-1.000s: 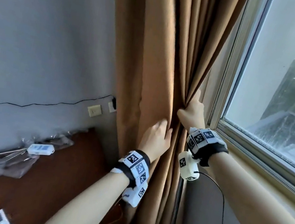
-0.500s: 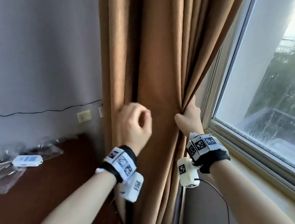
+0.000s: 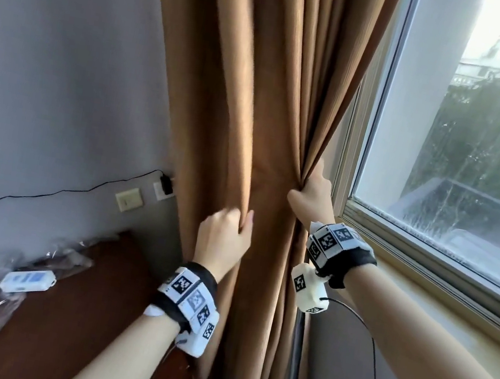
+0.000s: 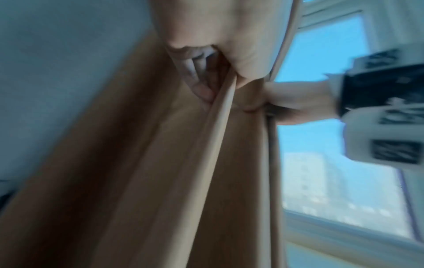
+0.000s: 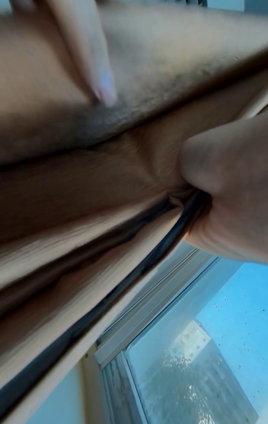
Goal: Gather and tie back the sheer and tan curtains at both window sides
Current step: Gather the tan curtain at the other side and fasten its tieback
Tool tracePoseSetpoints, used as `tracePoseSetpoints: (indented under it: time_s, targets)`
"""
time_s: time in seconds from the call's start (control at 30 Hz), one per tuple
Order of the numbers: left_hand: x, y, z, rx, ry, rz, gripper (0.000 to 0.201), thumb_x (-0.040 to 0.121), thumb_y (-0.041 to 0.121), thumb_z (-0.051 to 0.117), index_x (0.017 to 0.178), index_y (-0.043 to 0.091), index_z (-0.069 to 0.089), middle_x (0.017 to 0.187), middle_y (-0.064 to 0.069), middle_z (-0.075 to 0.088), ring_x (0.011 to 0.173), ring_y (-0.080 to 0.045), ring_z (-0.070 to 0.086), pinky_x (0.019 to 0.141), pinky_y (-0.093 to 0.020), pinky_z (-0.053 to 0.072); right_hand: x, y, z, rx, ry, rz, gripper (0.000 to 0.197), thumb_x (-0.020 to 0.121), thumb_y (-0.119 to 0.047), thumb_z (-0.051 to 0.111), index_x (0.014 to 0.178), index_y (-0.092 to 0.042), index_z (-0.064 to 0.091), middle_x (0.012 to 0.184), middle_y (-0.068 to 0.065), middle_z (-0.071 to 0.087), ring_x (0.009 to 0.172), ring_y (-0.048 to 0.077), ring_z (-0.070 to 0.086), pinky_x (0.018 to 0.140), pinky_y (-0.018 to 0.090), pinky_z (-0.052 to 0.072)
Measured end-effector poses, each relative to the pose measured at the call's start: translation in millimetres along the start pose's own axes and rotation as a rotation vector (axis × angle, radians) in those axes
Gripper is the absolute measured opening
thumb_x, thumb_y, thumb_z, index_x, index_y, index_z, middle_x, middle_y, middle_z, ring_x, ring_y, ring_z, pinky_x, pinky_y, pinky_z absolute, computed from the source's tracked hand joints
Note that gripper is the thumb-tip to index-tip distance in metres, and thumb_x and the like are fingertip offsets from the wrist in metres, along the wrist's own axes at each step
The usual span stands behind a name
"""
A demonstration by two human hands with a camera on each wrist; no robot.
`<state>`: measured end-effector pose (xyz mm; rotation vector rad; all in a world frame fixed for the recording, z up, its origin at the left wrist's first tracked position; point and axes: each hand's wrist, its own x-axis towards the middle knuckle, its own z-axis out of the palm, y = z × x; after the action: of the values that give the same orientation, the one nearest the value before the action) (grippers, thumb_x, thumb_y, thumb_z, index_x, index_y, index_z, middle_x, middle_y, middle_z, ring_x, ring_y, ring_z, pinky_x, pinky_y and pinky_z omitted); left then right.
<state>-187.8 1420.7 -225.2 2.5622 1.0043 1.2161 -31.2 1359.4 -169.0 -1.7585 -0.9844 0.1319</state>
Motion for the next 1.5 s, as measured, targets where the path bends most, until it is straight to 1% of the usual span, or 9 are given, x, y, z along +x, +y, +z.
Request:
tracePoseSetpoints:
  time_s: [0.37, 0.57, 0.8, 0.93, 1.03, 1.1, 1.17, 1.23, 1.5]
  targets:
    - [34, 63, 59, -0.078, -0.436, 0.048, 0.023, 0.097, 0.014, 0.039, 0.105, 0.007, 0.058, 0.106, -0.018, 0.066, 0.097, -0.039, 0.062, 0.08, -0.041, 0.05, 5, -1, -14, 0.155, -0.135, 0.103, 0.056, 0.084, -0.001, 0.042, 0.137, -0.014, 0.029, 0.114, 0.014, 0.053, 0.095, 0.026, 0.049, 0.082, 0.028, 0.036]
    - [34, 71, 67, -0.128, -0.456, 0.004, 0.026, 0.097, 0.01, 0.04, 0.114, 0.006, 0.06, 0.11, -0.016, 0.067, 0.101, -0.034, 0.063, 0.08, -0.035, 0.047, -1, 16, -15, 0.308, -0.088, 0.033, 0.071, 0.087, -0.046, 0.064, 0.145, -0.022, 0.031, 0.131, -0.003, 0.055, 0.114, 0.012, 0.053, 0.095, 0.025, 0.041]
    - [58, 32, 29, 0.005, -0.49, 0.119, 0.033, 0.086, 0.057, 0.054, 0.085, 0.026, 0.065, 0.086, 0.009, 0.065, 0.08, -0.017, 0.061, 0.072, -0.03, 0.049, 14, 38, -18, 0.083, 0.031, -0.129, 0.057, 0.083, -0.002, 0.059, 0.135, -0.012, 0.038, 0.1, 0.002, 0.063, 0.095, 0.025, 0.062, 0.075, 0.017, 0.041]
    - [97, -45, 7, -0.089, 0.158, -0.231, 0.032, 0.079, 0.049, 0.065, 0.095, 0.021, 0.063, 0.102, -0.003, 0.061, 0.099, -0.027, 0.059, 0.085, -0.041, 0.046, 19, 46, -22, 0.072, 0.027, -0.148, 0.056, 0.086, -0.006, 0.061, 0.138, -0.01, 0.039, 0.109, 0.008, 0.065, 0.104, 0.031, 0.061, 0.081, 0.017, 0.04]
    - [119, -93, -6, -0.206, 0.143, -0.71, 0.098, 0.063, 0.046, 0.084, 0.141, 0.014, 0.034, 0.146, -0.014, 0.034, 0.131, -0.034, 0.039, 0.104, -0.051, 0.038, 23, 51, -23, 0.066, 0.048, -0.161, 0.052, 0.086, -0.003, 0.061, 0.134, -0.008, 0.042, 0.107, 0.007, 0.064, 0.104, 0.034, 0.061, 0.079, 0.016, 0.038]
    - [124, -108, -8, -0.43, 0.073, -0.858, 0.112, 0.065, 0.04, 0.086, 0.15, 0.015, 0.017, 0.153, -0.009, 0.028, 0.125, -0.029, 0.044, 0.088, -0.04, 0.05, 26, 52, -24, 0.047, 0.061, -0.172, 0.053, 0.086, -0.002, 0.06, 0.135, -0.007, 0.041, 0.107, 0.011, 0.065, 0.103, 0.036, 0.06, 0.076, 0.015, 0.036]
    - [125, -113, -4, -0.53, 0.044, -0.827, 0.087, 0.073, 0.036, 0.082, 0.143, 0.014, 0.036, 0.14, -0.01, 0.049, 0.107, -0.022, 0.055, 0.066, -0.025, 0.052, 28, 52, -24, 0.031, 0.054, -0.181, 0.055, 0.086, -0.001, 0.058, 0.137, -0.008, 0.039, 0.11, 0.016, 0.066, 0.103, 0.038, 0.058, 0.075, 0.015, 0.035]
    - [123, -107, 3, -0.457, 0.047, -0.725, 0.053, 0.076, 0.041, 0.078, 0.115, 0.009, 0.061, 0.114, -0.012, 0.067, 0.099, -0.027, 0.064, 0.077, -0.035, 0.053, 29, 52, -27, 0.016, 0.039, -0.176, 0.055, 0.087, -0.001, 0.057, 0.139, -0.007, 0.037, 0.111, 0.018, 0.065, 0.104, 0.039, 0.057, 0.074, 0.015, 0.033]
    - [70, -8, 28, -0.184, 0.03, -0.261, 0.03, 0.087, 0.025, 0.067, 0.067, 0.005, 0.06, 0.068, -0.021, 0.065, 0.07, -0.038, 0.065, 0.063, -0.035, 0.041, 35, 56, -25, 0.037, 0.044, -0.173, 0.054, 0.086, 0.0, 0.057, 0.136, -0.007, 0.039, 0.109, 0.016, 0.067, 0.1, 0.036, 0.06, 0.075, 0.015, 0.037]
